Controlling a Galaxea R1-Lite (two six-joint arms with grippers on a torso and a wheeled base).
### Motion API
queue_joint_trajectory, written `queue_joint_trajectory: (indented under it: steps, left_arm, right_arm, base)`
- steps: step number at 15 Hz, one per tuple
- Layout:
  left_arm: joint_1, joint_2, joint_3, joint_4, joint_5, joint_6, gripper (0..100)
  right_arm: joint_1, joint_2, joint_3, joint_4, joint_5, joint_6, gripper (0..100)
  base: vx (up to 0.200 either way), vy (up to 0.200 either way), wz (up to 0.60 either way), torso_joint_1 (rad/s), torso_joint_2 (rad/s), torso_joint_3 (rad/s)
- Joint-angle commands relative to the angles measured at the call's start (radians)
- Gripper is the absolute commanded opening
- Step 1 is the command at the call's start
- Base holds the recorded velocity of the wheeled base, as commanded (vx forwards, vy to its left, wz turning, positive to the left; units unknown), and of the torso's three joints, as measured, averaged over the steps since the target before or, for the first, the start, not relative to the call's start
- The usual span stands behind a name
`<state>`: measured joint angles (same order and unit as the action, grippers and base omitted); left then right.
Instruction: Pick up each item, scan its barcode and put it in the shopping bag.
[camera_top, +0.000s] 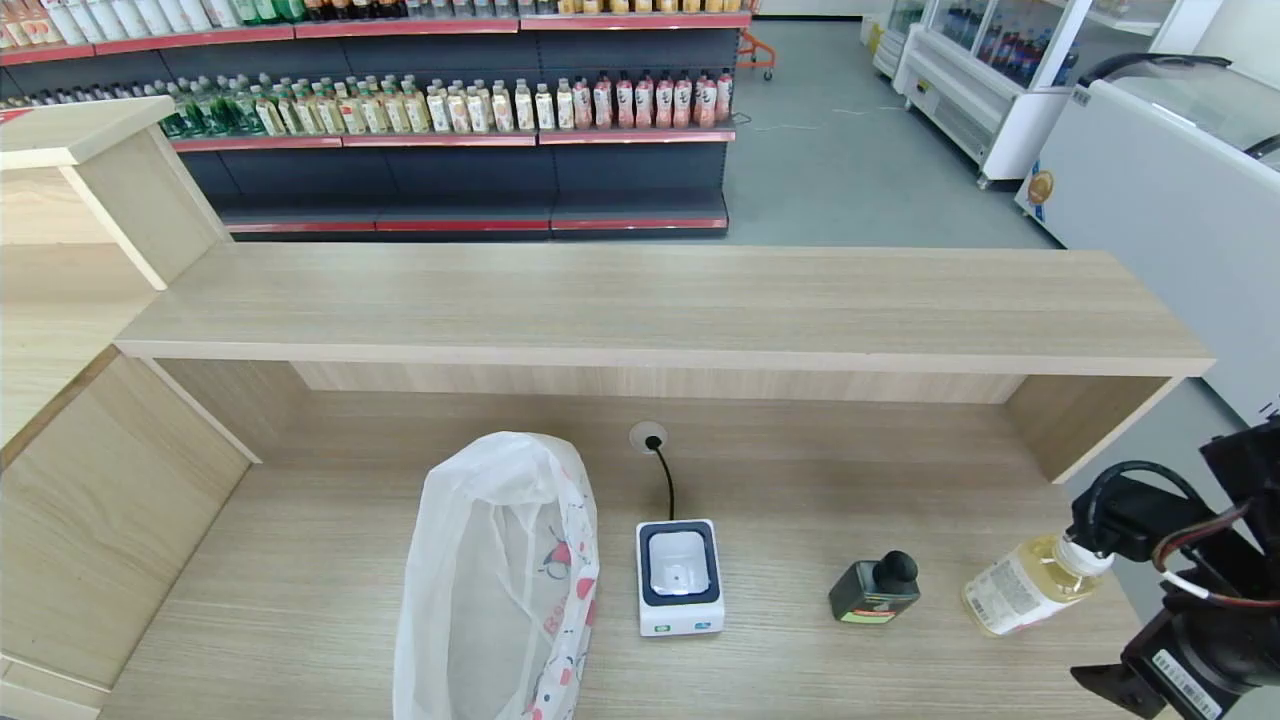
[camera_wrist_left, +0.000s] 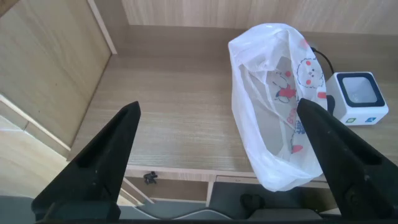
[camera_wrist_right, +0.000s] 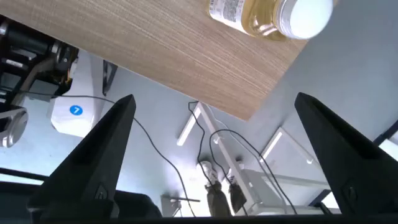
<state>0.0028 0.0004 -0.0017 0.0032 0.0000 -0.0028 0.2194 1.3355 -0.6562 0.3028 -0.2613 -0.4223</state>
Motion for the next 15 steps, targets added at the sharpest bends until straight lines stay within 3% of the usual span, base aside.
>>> queue_joint_trajectory:
  steps: [1, 5, 11, 15]
  left_arm:
    - [0.0, 0.0, 0.0, 0.0, 0.0, 0.0, 100]
    - [0.0, 0.0, 0.0, 0.0, -0.002, 0.0, 100]
    - [0.0, 0.0, 0.0, 0.0, -0.002, 0.0, 100]
    - [0.0, 0.0, 0.0, 0.0, 0.0, 0.0, 100]
  right_arm:
    - [0.005, 0.108, -0.008, -0.042, 0.002, -0.004, 100]
    - [0.057, 0.257, 0.015, -0.231, 0.1, -0.021, 100]
    - [0.058, 0.425, 0.03, -0.508, 0.152, -0.174, 100]
    - [0.055, 0.455, 0.063, -0.522, 0.223, -0.187, 100]
  base:
    - [0.0, 0.0, 0.0, 0.0, 0.0, 0.0]
    - [0.0, 0.0, 0.0, 0.0, 0.0, 0.0]
    - [0.0, 0.0, 0.0, 0.0, 0.0, 0.0]
    - [0.0, 0.0, 0.0, 0.0, 0.0, 0.0]
